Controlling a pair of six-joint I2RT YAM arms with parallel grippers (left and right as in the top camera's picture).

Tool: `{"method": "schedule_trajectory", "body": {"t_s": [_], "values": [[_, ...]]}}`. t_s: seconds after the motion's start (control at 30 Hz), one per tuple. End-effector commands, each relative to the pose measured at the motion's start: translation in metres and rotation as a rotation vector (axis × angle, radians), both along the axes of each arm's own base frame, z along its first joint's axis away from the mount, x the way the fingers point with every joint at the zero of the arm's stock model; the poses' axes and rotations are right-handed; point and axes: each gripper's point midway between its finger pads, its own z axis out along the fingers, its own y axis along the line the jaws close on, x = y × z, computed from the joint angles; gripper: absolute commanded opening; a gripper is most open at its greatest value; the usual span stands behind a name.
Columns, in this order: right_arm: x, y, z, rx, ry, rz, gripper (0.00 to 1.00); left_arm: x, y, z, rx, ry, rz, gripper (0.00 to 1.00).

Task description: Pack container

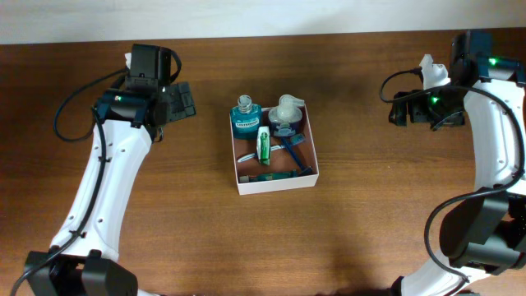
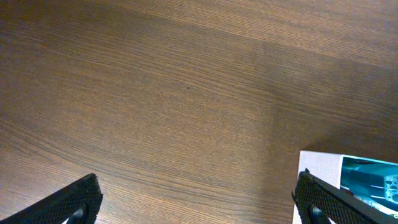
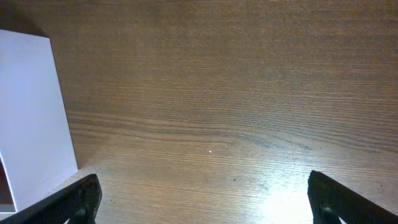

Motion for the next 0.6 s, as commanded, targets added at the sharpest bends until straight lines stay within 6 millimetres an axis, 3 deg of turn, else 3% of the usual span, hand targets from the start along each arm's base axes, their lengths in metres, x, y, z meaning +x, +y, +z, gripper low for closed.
{"method": "schedule_trajectory", "body": {"t_s": [0.0,0.47,0.57], "values": [[0.000,-0.003,0.011,-0.012,-0.030,-0.012,0.98,0.000,0.003,0.014,-0.004,-0.039,0.020,0.99],[0.000,-0.003,0.011,-0.011,-0.028,-0.012,0.98,0.000,0.003,0.014,-0.004,-0.039,0.020,0.99],[-0.001,-0.003,0.022,-0.018,-0.056,-0.011,0.98,0.000,0.003,0.014,-0.004,-0.039,0.020,0.99]]}}
